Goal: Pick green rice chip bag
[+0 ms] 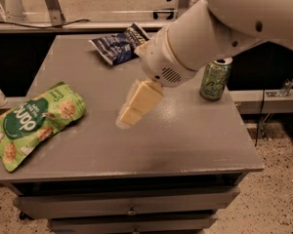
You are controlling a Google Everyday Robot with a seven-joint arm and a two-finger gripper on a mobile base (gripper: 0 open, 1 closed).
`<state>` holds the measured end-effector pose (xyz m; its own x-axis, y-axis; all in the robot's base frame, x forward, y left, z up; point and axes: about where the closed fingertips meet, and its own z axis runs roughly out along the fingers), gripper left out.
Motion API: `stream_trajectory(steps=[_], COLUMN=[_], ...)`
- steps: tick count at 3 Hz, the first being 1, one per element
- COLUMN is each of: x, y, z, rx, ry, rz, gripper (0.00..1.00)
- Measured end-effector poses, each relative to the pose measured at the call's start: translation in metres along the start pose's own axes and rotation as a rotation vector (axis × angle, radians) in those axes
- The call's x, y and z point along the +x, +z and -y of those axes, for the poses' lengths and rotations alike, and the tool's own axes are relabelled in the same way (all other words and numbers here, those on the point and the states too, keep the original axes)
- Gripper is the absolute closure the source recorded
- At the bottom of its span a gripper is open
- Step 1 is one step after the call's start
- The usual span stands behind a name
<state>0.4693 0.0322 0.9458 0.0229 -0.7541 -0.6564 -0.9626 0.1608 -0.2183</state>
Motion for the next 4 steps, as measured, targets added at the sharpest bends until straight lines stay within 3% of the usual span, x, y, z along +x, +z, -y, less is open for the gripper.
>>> stream_trajectory(steps=[2, 4], x=[-0.004, -0.025], y=[0.007, 0.080], z=[-0.003, 0.008], rx=[0.009, 0.000], ry=[0.000, -0.009], rz=[0.011, 0.150], gripper=[0.00, 0.00])
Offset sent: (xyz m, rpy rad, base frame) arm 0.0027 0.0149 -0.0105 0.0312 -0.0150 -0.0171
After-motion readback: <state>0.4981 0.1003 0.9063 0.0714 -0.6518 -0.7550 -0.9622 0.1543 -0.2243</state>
